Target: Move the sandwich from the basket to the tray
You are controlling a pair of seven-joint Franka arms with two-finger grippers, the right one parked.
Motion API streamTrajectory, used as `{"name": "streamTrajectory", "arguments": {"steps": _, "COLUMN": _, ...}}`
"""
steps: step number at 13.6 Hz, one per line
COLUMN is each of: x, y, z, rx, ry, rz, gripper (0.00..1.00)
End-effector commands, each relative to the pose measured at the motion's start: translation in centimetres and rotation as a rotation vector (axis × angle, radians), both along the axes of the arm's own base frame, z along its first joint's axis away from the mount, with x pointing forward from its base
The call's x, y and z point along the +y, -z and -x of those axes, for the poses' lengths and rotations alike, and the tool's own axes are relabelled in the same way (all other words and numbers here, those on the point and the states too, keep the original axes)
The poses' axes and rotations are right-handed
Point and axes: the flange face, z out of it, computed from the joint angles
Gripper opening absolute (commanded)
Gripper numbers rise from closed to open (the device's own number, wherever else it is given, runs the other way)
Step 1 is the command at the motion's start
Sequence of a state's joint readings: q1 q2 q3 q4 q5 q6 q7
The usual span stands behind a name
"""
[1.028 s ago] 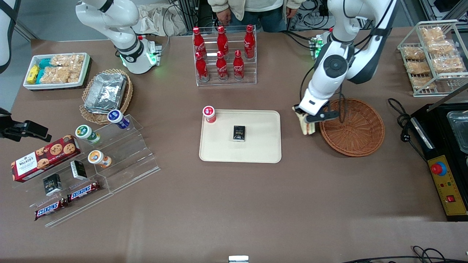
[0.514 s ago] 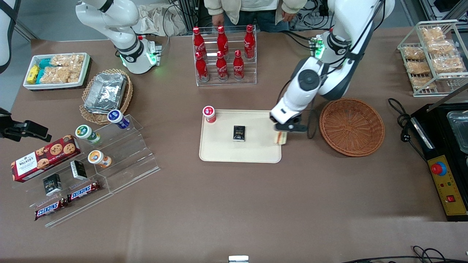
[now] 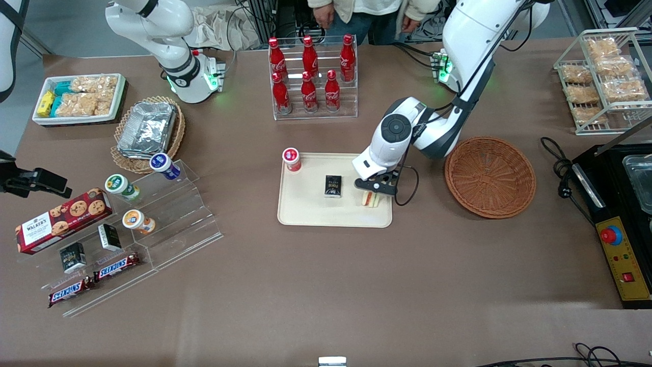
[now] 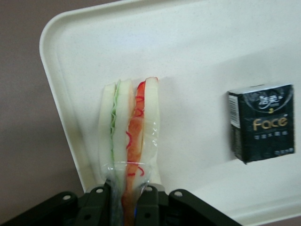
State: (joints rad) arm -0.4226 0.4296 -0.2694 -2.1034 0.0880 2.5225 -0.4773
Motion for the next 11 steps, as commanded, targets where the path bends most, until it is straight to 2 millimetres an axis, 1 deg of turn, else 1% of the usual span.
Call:
{"name": "streamTrajectory", "arguments": {"steps": 1, "x": 0.0, "y": -0.5, "z": -0.7, "rx": -0.021, "ry": 0.018, "rz": -0.014, "gripper": 0.61}}
{"name": "streamTrajectory", "arguments": {"steps": 2, "x": 0.0, "y": -0.3, "z": -0.6, "rx": -0.021, "ry": 0.025, "rz": -0.018, "gripper": 1.00}}
{"name": "streamTrajectory", "arguments": {"steps": 5, "x": 0.6, "y": -0.6, "z": -1.3, "rx": -0.023, "ry": 0.009, "rz": -0.021, "gripper": 1.00}}
{"name": "streamTrajectory", "arguments": {"steps": 6, "x": 0.6, "y": -1.6, "z": -1.5, "rx": -0.031, "ry": -0.015, "rz": -0.015, "gripper": 1.00}}
{"name": "streamTrajectory", "arguments": {"steps": 7, "x": 1.0, "y": -4.5, "z": -2.3, "rx": -0.056, "ry": -0.043, "rz": -0.017, "gripper": 1.00}}
{"name": "streamTrajectory", "arguments": {"steps": 8, "x": 1.0, "y": -7.1, "z": -2.7, "rx": -0.047, "ry": -0.050, "rz": -0.042, "gripper": 1.00}}
{"name": "streamTrajectory", "arguments": {"steps": 10, "x": 0.8, "y": -13.9, "z": -4.7, "rx": -0.028, "ry": -0.072, "rz": -0.079, "gripper": 1.00}}
{"name": "streamTrajectory", "arguments": {"steps": 11, "x": 1.2, "y": -17.1, "z": -6.2, "rx": -0.001, "ry": -0.097, "rz": -0.094, "gripper": 1.00}}
